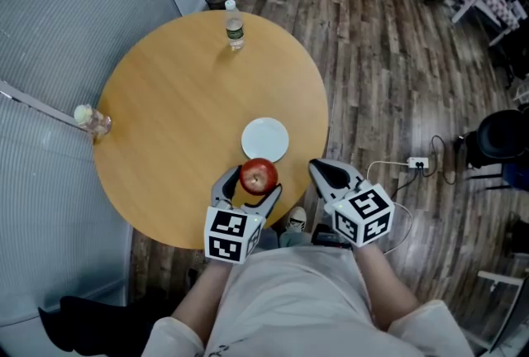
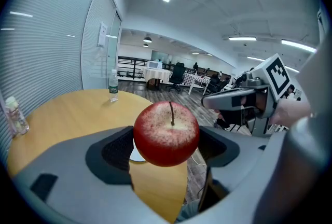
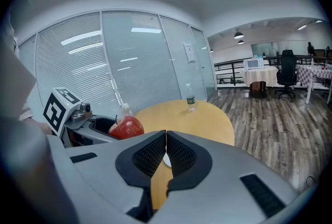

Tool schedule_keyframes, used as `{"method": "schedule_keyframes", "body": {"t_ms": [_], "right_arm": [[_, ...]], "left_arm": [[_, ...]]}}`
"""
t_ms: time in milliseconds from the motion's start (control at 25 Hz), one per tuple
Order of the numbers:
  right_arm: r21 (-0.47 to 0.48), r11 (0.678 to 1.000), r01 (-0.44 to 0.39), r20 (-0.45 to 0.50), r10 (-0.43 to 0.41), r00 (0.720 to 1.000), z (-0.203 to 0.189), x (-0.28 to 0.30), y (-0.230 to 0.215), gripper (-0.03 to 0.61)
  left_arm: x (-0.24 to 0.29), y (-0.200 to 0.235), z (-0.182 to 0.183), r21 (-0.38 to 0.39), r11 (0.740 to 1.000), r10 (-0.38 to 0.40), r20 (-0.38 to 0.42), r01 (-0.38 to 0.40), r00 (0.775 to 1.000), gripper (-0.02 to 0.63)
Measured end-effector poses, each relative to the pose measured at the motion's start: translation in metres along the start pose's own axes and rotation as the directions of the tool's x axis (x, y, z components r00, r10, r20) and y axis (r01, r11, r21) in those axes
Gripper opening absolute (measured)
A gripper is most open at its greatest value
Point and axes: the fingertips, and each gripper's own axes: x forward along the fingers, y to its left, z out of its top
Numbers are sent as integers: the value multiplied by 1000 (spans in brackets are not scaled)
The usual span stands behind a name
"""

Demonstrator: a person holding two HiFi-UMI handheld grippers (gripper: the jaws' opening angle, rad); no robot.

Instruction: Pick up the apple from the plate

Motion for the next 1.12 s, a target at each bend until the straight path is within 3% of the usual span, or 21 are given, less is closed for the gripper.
{"method": "schedule_keyframes", "body": {"t_ms": [1120], "right_arm": [[-33,999,-32,-25,32,999,-4,2,7,29]], "left_arm": [[-1,1,14,-3,1000,-14,9,14,1000,388]]}}
